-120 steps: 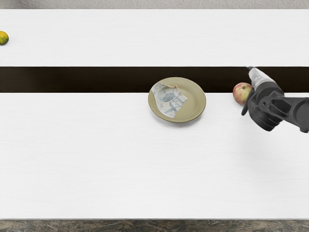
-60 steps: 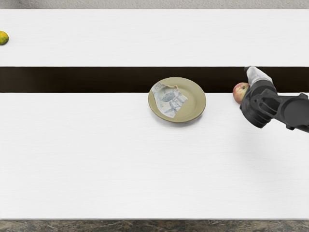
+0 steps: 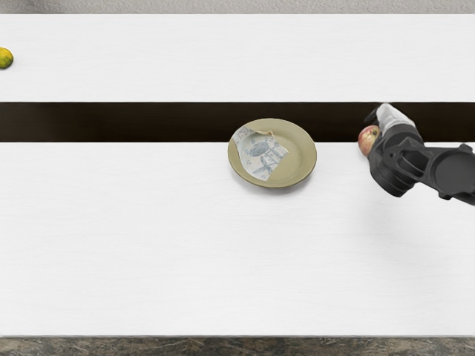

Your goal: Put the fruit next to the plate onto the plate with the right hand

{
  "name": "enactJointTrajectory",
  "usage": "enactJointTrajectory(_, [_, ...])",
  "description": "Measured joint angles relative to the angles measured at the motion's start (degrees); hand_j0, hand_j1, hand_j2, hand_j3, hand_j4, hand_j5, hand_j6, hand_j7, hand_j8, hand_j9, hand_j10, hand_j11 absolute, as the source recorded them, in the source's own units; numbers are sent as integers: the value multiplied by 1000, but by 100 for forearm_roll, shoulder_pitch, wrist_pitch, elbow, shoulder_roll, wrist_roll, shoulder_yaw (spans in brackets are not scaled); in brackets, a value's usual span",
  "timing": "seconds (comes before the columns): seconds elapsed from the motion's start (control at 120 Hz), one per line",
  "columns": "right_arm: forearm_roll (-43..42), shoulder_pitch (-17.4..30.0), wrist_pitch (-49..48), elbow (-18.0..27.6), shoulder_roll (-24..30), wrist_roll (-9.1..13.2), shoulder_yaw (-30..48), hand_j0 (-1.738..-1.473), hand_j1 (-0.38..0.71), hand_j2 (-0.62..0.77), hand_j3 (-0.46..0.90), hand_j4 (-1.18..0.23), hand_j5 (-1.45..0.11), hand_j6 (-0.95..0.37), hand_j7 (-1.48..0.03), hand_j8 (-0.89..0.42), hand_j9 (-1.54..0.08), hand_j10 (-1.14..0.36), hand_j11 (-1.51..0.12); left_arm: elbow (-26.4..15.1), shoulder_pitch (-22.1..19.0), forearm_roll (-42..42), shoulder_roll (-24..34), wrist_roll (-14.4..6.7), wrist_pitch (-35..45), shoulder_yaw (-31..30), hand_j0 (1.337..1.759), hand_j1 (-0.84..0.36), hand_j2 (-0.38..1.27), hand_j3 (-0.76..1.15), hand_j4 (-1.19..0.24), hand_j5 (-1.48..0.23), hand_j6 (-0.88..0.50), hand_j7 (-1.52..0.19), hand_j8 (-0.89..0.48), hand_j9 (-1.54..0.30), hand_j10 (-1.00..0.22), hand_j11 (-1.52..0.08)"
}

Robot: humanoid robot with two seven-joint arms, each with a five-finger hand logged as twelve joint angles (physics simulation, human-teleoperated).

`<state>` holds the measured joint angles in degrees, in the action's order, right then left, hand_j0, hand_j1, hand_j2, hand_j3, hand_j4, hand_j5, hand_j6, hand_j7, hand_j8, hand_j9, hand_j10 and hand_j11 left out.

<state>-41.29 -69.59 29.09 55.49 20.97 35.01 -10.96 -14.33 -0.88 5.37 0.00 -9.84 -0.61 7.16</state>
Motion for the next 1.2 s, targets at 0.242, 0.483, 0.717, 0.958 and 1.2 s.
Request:
enactJointTrajectory(0.242, [-37,170,1,3,-5,0,177,-1657,173,-73,-2,-475,-557,-352,-583,-325,-575,-466,-575,0,0,1,0,0,0,-1,1658,339,2,0,-8,-11,-8,-11,-8,-11,-8,-11])
enactJointTrajectory(0.483, [-49,196,-21,3,-8,13,262,-1649,188,-1,0,-494,-698,-339,-727,-302,-718,-473,-722,0,0,2,0,0,0,0,1658,339,2,0,-8,-11,-8,-11,-8,-11,-8,-11])
enactJointTrajectory(0.717, [10,196,-296,156,54,6,1098,-1651,194,149,0,-516,-795,-378,-791,-315,-802,-477,-793,0,0,1,0,0,0,-1,1658,339,2,0,-8,-11,-8,-11,-8,-11,-8,-11])
enactJointTrajectory(0.958, [27,190,-499,1355,295,6,1962,-1652,196,175,0,-495,-848,-366,-823,-300,-844,-464,-826,0,0,0,0,0,0,-1,1658,339,2,0,-8,-11,-8,-11,-8,-11,-8,-11])
enactJointTrajectory(1.2, [33,399,-518,1586,-149,9,2097,-1652,166,118,0,-486,-911,-360,-868,-291,-899,-448,-880,0,0,0,0,0,0,-2,1658,339,2,0,-8,-11,-8,-11,-8,-11,-8,-11])
